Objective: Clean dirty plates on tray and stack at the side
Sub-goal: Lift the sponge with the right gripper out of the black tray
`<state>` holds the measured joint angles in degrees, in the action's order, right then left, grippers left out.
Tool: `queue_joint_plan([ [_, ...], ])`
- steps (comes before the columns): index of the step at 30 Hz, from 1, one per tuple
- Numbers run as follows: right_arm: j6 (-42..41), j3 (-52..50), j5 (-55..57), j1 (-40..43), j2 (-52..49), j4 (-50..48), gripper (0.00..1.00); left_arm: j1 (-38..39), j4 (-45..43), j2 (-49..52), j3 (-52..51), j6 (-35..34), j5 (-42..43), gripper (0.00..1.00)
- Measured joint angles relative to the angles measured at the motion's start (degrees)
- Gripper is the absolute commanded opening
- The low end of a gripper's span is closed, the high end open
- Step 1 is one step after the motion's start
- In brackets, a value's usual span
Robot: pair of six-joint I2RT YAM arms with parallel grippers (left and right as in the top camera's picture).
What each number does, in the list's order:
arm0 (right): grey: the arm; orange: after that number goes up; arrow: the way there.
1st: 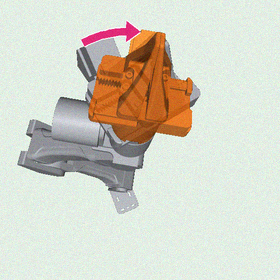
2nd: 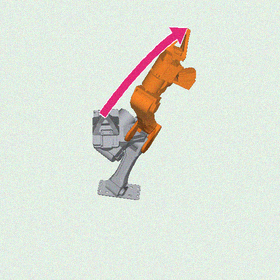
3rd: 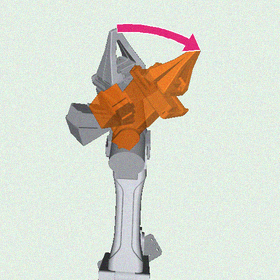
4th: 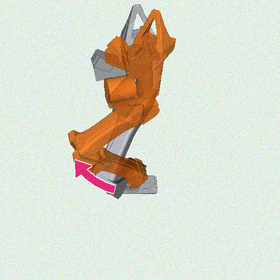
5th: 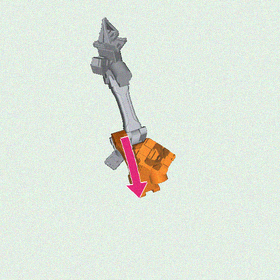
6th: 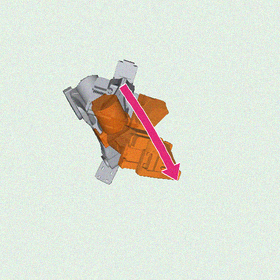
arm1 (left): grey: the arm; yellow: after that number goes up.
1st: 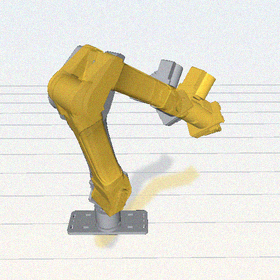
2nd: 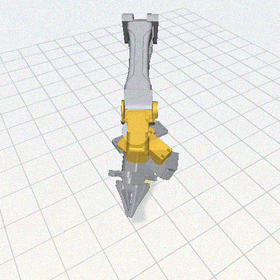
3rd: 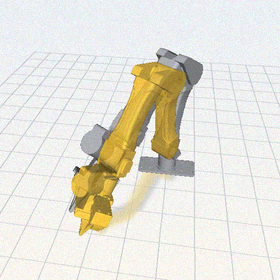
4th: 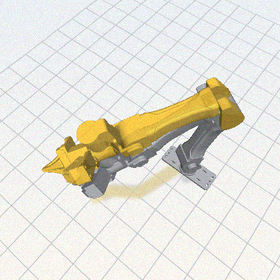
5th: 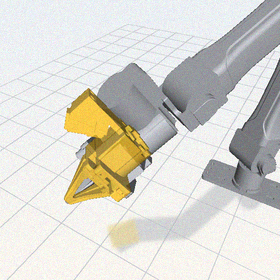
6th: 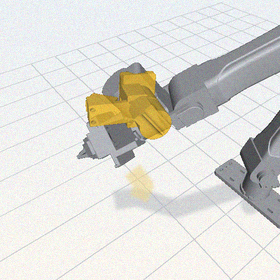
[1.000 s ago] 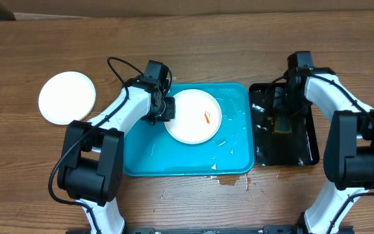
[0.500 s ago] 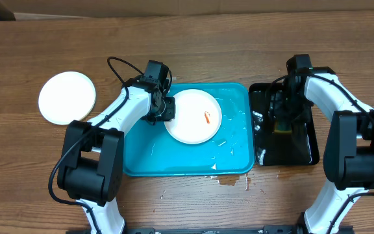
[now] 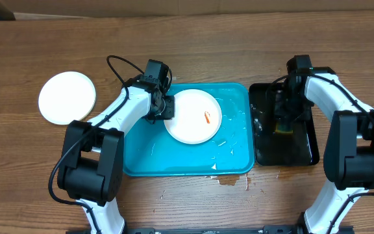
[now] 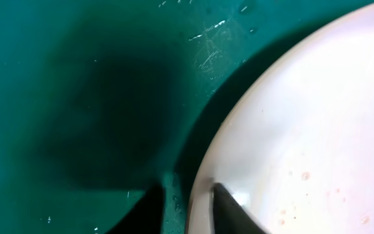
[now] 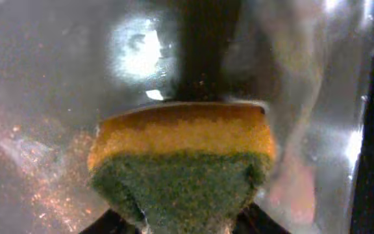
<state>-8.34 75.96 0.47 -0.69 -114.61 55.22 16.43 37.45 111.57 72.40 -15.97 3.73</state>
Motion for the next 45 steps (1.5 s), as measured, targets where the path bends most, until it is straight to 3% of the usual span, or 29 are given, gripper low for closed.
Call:
queue_joint_plan([
  [2, -0.33, 0.00, -0.17, 0.09, -0.02, 0.33, 0.04, 0.00, 0.04, 0.00, 0.00, 0.09, -0.09, 0.04],
  [7, -0.31, 0.85, -0.37, 0.24, -0.39, 2.93, 0.04, 0.00, 0.70, 0.00, 0.02, 0.13, -0.07, 0.04],
  [8, -0.31, 1.49, -0.48, 0.24, -0.79, 4.52, 0.04, 0.00, 1.05, 0.00, 0.02, 0.11, -0.07, 0.11],
  [9, -0.31, 2.16, -0.52, 0.22, -1.14, 5.97, 0.04, 0.00, 1.46, 0.00, 0.04, 0.13, -0.04, 0.31],
  [10, -0.31, 2.91, -0.52, 0.20, -1.44, 7.52, 0.04, 0.00, 1.81, 0.00, 0.07, 0.09, -0.13, 0.40],
  [11, -0.33, 4.04, -0.50, 0.00, -1.77, 9.20, 0.04, 0.00, 2.16, 0.00, 0.04, 0.26, -0.11, 0.46],
  [13, -0.31, 5.60, -0.24, -0.35, -1.84, 11.32, 0.04, 0.00, 2.32, 0.07, -0.04, 0.15, -0.31, 0.49],
  [15, -0.28, 7.08, 0.92, -1.25, -1.84, 12.50, 0.04, 0.00, 1.40, 0.09, -0.04, 0.13, -0.50, 0.39],
  [17, -0.26, 7.61, 2.16, -2.34, -1.84, 12.44, 0.04, 0.00, 0.83, 0.09, -0.04, 0.00, -0.57, 0.08],
  [18, -0.26, 7.61, 2.56, -2.75, -1.84, 12.41, 0.04, 0.00, 0.68, 0.09, -0.04, 0.15, -0.59, 0.04],
  [24, -0.28, 7.61, 4.04, -5.05, -1.84, 12.98, 0.03, 0.00, 0.79, 0.09, -0.02, 0.11, -0.48, 0.04],
  [35, -6.71, 16.09, 10.23, -6.99, -1.92, 26.32, 0.04, 0.00, 3.26, 0.09, 0.35, 0.09, -0.31, 0.06],
  [45, -5.73, 16.59, 4.00, -7.54, -1.92, 26.51, 0.04, 0.00, 3.28, 0.09, 0.35, 0.11, -0.33, 0.07],
])
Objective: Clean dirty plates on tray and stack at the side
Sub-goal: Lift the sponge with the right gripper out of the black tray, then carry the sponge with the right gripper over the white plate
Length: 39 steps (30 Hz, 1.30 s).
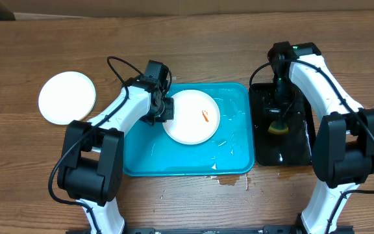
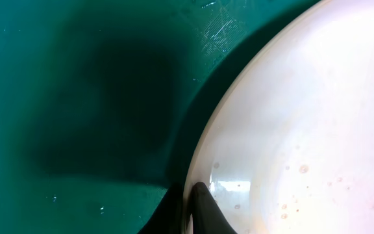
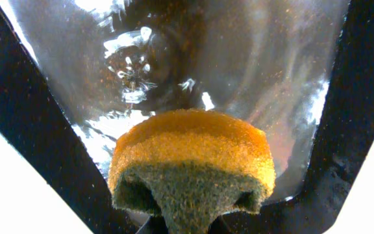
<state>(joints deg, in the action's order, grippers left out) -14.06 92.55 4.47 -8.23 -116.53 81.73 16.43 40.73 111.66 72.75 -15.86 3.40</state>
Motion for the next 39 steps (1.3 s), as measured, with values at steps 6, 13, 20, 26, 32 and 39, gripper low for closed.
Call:
queue_joint_plan([
  [6, 0.70, 0.00, 0.24, 0.00, 0.00, 0.72, 0.04, 0.00, 0.00, 0.00, 0.00, -0.02, 0.00, 0.08],
  [13, 0.15, 0.02, 5.92, 0.00, 0.00, 3.10, 0.04, 0.00, -0.72, 0.00, 0.00, 0.13, -0.22, 0.33],
  [20, -4.46, 0.02, 8.15, -0.02, 0.00, 0.83, 0.04, 0.00, -1.05, 0.00, 0.04, 0.00, -0.17, 0.04],
  [26, -10.05, 0.02, 14.25, -0.57, 0.00, 2.45, 0.04, 0.00, 1.97, 0.00, 0.37, -0.02, 0.02, 0.09],
  [32, -10.49, 0.02, 18.43, -0.85, 0.00, 2.14, 0.04, 0.00, 2.62, 0.00, 0.37, -0.04, 0.02, 0.10],
  [39, -13.35, 0.02, 20.00, -0.87, 0.00, 1.09, 0.04, 0.00, 2.56, 0.00, 0.37, -0.04, 0.04, 0.10],
])
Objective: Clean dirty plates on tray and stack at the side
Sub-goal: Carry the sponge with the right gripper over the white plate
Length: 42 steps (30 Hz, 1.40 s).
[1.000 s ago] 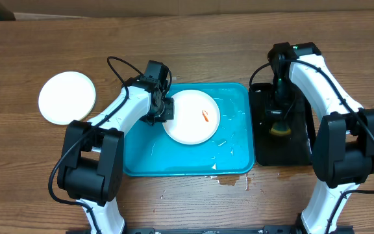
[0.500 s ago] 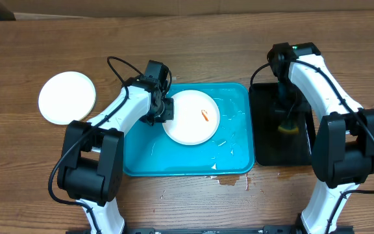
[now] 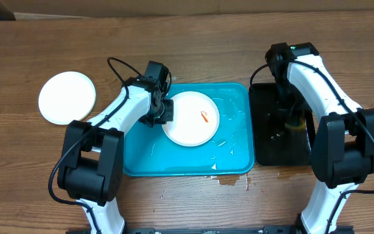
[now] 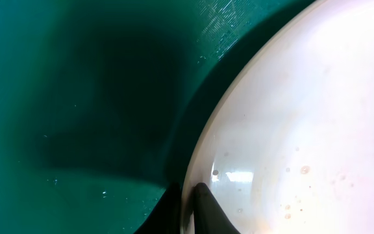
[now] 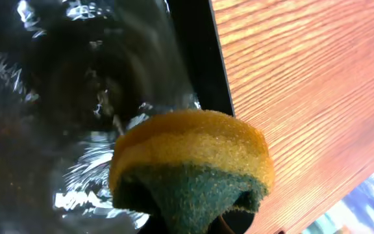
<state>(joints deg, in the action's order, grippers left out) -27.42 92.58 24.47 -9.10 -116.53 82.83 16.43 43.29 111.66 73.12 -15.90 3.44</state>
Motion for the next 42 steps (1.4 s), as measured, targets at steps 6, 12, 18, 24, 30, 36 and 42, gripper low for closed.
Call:
queue_joint_plan([
  [6, 0.87, 0.00, -1.77, 0.00, 0.00, -1.57, 0.04, 0.00, -0.02, 0.00, 0.00, 0.00, 0.00, 0.10],
  [12, 4.17, 1.51, -8.50, 0.00, 0.00, -1.11, 0.04, 0.00, -0.04, 0.00, 0.00, 0.00, 0.02, 0.09],
  [18, 9.11, 11.69, -19.19, -3.19, 0.00, -2.34, 0.04, 0.00, -0.33, 0.00, 0.00, 0.00, 0.04, 0.09],
  [24, 11.21, 16.15, -21.31, -14.97, 0.00, -9.25, 0.04, 0.00, -0.42, 0.00, 0.00, 0.00, 0.02, 0.10],
  [30, 11.10, 15.56, -9.49, -29.33, 0.00, -13.94, 0.04, 0.00, -0.44, 0.00, 0.00, 0.00, 0.02, 0.11],
  [36, 10.51, 11.91, -1.64, -33.31, -0.57, -16.83, 0.04, 0.00, -0.44, 0.00, 0.00, 0.00, 0.04, 0.13],
  [42, 10.10, 10.51, 0.52, -33.27, -4.74, -17.99, 0.04, 0.00, -0.46, 0.00, 0.00, 0.00, 0.04, 0.13],
])
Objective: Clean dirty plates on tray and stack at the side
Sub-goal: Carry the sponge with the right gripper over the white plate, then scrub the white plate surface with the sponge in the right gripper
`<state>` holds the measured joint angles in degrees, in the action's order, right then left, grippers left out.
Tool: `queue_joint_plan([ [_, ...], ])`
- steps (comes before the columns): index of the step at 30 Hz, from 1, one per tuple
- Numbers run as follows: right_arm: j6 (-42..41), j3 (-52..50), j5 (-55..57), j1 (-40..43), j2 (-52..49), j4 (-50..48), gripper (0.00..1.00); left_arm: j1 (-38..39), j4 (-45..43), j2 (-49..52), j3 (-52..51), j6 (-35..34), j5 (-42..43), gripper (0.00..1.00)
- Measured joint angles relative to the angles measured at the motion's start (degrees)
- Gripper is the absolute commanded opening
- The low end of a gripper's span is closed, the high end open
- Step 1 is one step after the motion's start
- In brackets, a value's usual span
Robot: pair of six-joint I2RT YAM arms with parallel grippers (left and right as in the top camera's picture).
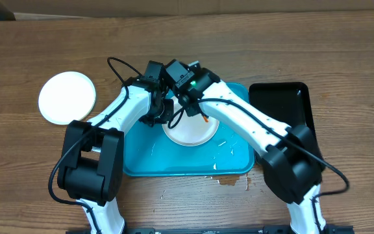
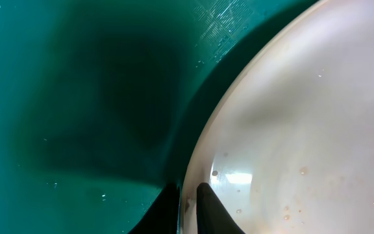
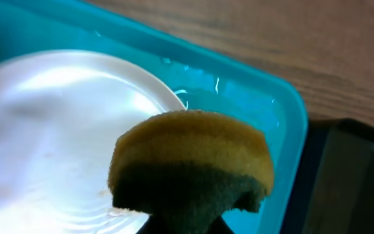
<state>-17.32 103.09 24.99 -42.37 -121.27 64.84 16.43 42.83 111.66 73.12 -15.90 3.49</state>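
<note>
A dirty white plate [image 1: 192,132] with an orange smear lies in the teal tray [image 1: 236,153]. My left gripper [image 1: 162,112] is shut on the plate's left rim; in the left wrist view its fingers [image 2: 210,209] pinch the rim of the plate [image 2: 304,130], one above and one below. My right gripper [image 1: 188,106] hangs over the plate's back left part, shut on a yellow and green sponge [image 3: 190,162]. The sponge hovers just above the plate [image 3: 57,130]; whether they touch cannot be told. A clean white plate [image 1: 67,97] sits on the table at the far left.
A black tray [image 1: 284,123] holding water stands right of the teal tray. Water streaks lie in the teal tray [image 3: 239,110], and a small puddle [image 1: 229,181] marks the wood by its front edge. My two arms cross closely over the teal tray's back left.
My right arm has swung left from the black tray's right edge to above the dirty plate, still holding the sponge. The left gripper keeps its grip on the plate rim.
First the right gripper held the sponge down in the black tray's water while the left gripper pinched the plate rim. Then the sponge was lifted above that tray, then moved toward its right edge. Now it is over the dirty plate.
</note>
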Motion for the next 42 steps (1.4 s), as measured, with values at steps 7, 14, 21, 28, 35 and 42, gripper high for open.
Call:
queue_joint_plan([
  [7, -0.63, -0.74, 0.55, 0.11, -3.63, 0.31, 0.04, -0.02, 0.02, 0.00, 0.00, 0.00, 0.17, 0.16],
  [14, -2.36, -0.79, 0.70, 0.28, -3.78, 0.59, 0.04, 0.00, 0.02, 0.00, 0.00, 0.00, 0.17, 0.17],
  [21, -2.73, -0.79, 0.63, 0.42, -5.35, 0.42, 0.13, -0.17, 0.02, 0.02, 0.00, 0.00, 0.22, 0.17],
  [28, -4.24, -0.79, -0.44, 1.18, -6.38, 0.57, 0.17, -0.31, 0.02, 0.02, 0.00, 0.00, 0.24, 0.18],
  [35, -4.98, -0.79, -4.31, 3.13, -6.62, 0.52, 0.24, -0.28, 0.02, 0.02, 0.00, 0.00, 0.28, 0.18],
  [42, -4.94, -0.79, -6.16, 4.11, -6.62, 1.33, 0.18, -0.28, 0.02, 0.02, 0.00, 0.00, 0.37, 0.18],
])
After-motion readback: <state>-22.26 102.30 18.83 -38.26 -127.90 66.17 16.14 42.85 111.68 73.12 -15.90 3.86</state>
